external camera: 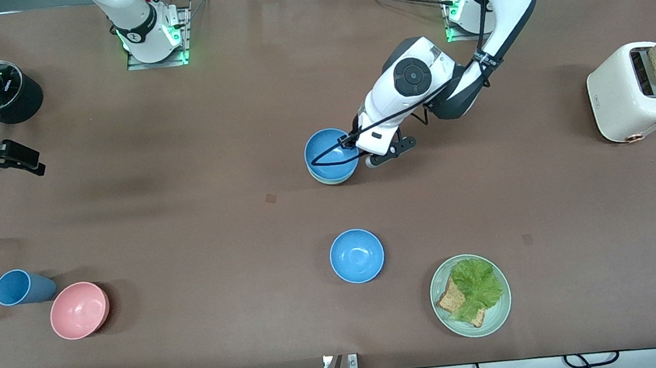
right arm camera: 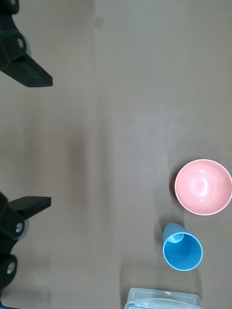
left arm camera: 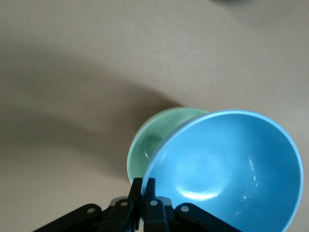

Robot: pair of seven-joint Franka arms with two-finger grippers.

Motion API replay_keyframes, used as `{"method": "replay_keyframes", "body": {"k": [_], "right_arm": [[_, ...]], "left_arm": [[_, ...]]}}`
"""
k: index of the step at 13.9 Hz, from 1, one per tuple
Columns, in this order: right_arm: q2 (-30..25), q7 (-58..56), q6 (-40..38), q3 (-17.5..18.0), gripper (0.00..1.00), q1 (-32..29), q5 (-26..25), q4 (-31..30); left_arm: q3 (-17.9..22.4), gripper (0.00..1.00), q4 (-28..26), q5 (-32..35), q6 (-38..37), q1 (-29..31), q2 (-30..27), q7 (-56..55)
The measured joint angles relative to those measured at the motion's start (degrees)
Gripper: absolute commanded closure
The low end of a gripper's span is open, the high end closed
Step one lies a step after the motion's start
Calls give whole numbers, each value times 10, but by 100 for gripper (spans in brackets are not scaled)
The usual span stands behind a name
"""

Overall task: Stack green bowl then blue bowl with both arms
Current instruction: 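Lower the blue bowl into the green bowl and open the left gripper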

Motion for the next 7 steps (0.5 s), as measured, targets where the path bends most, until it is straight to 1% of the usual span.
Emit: {"method": "replay_keyframes", "body": {"k": [3, 7], "right_arm": [[0, 0, 0, 0, 0, 0, 0, 0], [1, 0, -5, 0, 0, 0, 0, -1]], "left_arm": [[6, 100, 0, 30, 1, 0, 12, 0], [6, 99, 0, 36, 5, 0, 21, -8]]}}
